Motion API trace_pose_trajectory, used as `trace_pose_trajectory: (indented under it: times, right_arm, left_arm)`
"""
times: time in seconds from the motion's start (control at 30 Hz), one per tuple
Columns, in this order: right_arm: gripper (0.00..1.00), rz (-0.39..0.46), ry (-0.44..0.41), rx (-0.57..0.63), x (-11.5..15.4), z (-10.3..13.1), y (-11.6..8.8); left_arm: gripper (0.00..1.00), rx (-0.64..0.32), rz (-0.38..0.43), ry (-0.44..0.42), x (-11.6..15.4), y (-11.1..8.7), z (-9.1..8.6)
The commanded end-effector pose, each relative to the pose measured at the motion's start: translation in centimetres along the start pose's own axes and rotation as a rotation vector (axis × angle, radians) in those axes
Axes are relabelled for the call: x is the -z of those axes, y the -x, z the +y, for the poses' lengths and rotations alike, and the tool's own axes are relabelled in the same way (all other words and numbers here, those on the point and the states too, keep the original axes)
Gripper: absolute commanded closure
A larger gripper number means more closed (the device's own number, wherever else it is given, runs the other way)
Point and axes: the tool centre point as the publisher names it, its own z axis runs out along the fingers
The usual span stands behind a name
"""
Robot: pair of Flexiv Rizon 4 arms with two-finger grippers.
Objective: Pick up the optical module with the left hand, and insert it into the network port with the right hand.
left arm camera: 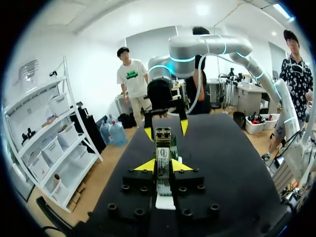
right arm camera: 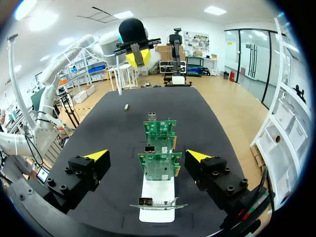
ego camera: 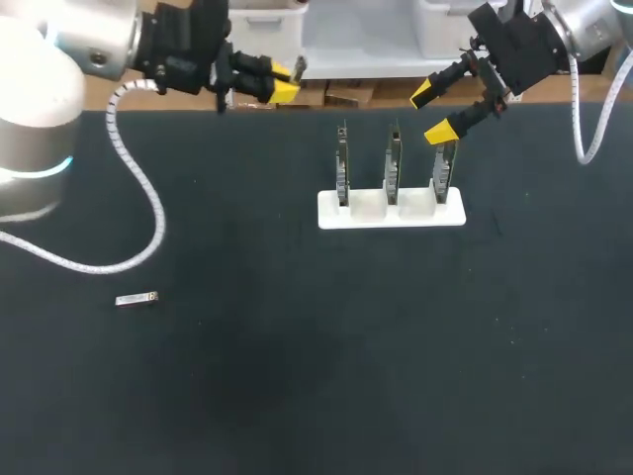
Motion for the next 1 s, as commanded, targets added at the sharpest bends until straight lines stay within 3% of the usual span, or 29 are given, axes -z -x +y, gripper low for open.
trace_pose_trajectory:
  times: [0.03,0.27,0.53,1.0]
  right_arm:
    - [0.00,0.000,-0.004,0.001,0.0,0.2,0.0]
    - [0.00,0.000,-0.004,0.001,0.0,0.2,0.0]
    - [0.00,0.000,-0.004,0.001,0.0,0.2,0.0]
    - [0.00,0.000,-0.004,0.001,0.0,0.2,0.0]
  left_arm:
    - [1.00,-0.004,-0.069,0.020,-2.6,1.1,0.1]
    - [1.00,0.018,-0.120,0.008,-4.5,2.6,1.2]
    - [1.00,0.036,-0.157,-0.050,-7.4,3.3,0.9]
    - [1.00,0.130,-0.189,-0.086,-9.8,1.6,-0.1]
